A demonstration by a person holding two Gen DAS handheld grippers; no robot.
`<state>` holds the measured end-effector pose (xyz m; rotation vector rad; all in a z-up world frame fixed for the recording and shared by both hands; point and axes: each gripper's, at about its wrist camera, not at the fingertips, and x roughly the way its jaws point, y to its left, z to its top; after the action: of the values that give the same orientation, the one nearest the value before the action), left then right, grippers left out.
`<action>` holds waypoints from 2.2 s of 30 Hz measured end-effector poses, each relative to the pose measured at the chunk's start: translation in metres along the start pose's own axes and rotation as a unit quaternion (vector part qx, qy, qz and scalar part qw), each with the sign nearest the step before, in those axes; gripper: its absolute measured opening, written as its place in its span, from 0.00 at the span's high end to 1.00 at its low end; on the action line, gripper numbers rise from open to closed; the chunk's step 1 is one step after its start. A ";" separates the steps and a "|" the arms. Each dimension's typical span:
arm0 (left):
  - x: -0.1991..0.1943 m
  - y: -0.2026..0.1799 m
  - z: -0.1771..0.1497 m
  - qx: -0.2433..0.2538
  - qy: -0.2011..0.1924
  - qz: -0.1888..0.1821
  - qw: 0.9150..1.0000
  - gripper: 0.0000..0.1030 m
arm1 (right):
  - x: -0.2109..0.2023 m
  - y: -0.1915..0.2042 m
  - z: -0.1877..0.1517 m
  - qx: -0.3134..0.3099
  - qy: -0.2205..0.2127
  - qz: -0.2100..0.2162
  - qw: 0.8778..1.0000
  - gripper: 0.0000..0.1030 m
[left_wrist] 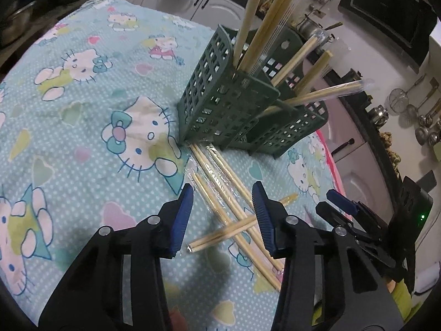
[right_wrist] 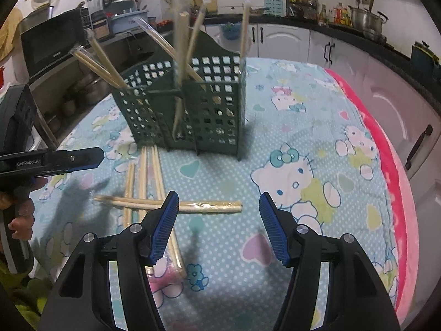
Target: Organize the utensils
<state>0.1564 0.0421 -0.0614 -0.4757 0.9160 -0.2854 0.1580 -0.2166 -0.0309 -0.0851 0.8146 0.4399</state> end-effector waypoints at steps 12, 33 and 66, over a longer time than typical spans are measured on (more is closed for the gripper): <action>0.034 0.011 0.012 -0.013 0.037 0.010 0.999 0.75 | 0.026 -0.006 -0.008 0.052 0.057 0.029 0.997 0.55; 0.062 0.033 0.028 -0.056 0.058 0.010 0.997 0.85 | 0.074 -0.043 0.015 0.235 0.101 0.051 0.965 0.80; 0.019 0.038 0.034 -0.055 -0.010 -0.013 0.998 0.96 | 0.021 -0.025 0.039 0.183 0.003 0.100 0.978 0.90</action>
<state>0.1963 0.0761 -0.0760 -0.5908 0.9095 -0.2535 0.2077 -0.2229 -0.0214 0.3397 0.9017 0.4730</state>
